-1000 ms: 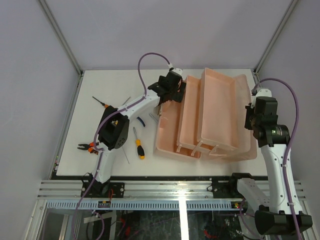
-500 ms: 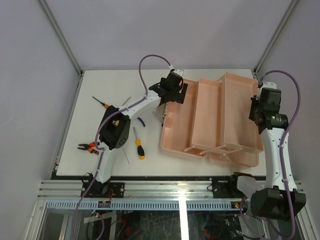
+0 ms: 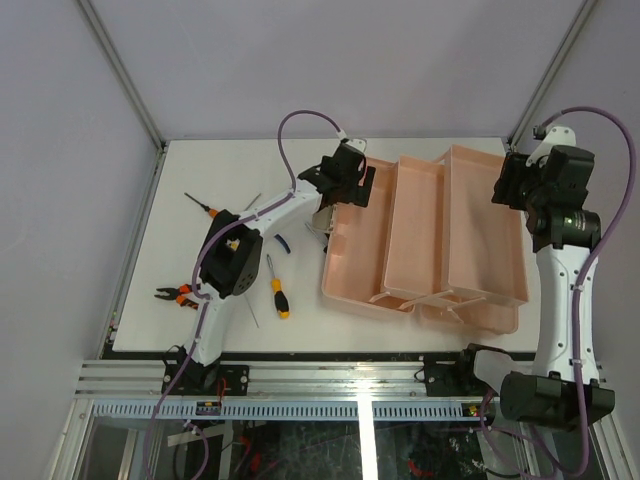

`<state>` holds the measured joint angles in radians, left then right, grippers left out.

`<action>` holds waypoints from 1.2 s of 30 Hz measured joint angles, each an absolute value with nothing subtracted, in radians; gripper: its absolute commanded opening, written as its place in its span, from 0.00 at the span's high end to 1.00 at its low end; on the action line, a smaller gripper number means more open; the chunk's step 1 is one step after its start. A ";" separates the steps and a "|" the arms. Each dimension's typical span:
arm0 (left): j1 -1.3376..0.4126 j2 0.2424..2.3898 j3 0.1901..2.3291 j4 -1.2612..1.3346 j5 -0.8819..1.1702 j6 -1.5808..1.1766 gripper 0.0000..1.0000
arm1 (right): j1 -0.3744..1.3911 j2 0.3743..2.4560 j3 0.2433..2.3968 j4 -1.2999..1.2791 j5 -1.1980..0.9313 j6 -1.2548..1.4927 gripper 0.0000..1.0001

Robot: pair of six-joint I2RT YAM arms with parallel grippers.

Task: Pack the tool kit

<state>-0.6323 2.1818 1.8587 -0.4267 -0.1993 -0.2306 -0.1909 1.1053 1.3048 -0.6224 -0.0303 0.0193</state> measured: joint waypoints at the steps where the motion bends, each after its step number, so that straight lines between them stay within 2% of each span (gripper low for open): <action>1: -0.632 2.182 1.862 -0.427 -0.199 -0.231 0.12 | -0.191 1.111 1.336 -0.627 -0.056 0.025 0.36; 12: -0.627 2.181 1.887 -0.426 -0.199 -0.231 0.12 | -0.151 1.233 1.465 -0.756 -0.237 0.094 0.41; 20: -0.627 2.181 1.909 -0.427 -0.198 -0.230 0.12 | 0.054 1.347 1.655 -0.894 -0.168 0.110 0.40; 28: -0.627 2.180 1.917 -0.427 -0.198 -0.230 0.13 | 0.069 1.399 1.642 -0.947 -0.047 0.117 0.41; 32: -0.627 2.180 1.917 -0.427 -0.199 -0.230 0.16 | 0.074 1.435 1.612 -0.957 -0.037 0.117 0.42; 34: -0.627 2.180 1.917 -0.427 -0.199 -0.230 0.19 | 0.083 1.451 1.606 -0.956 -0.037 0.117 0.44; 36: -0.627 2.180 1.917 -0.427 -0.199 -0.230 0.23 | 0.096 1.464 1.605 -0.956 -0.037 0.117 0.53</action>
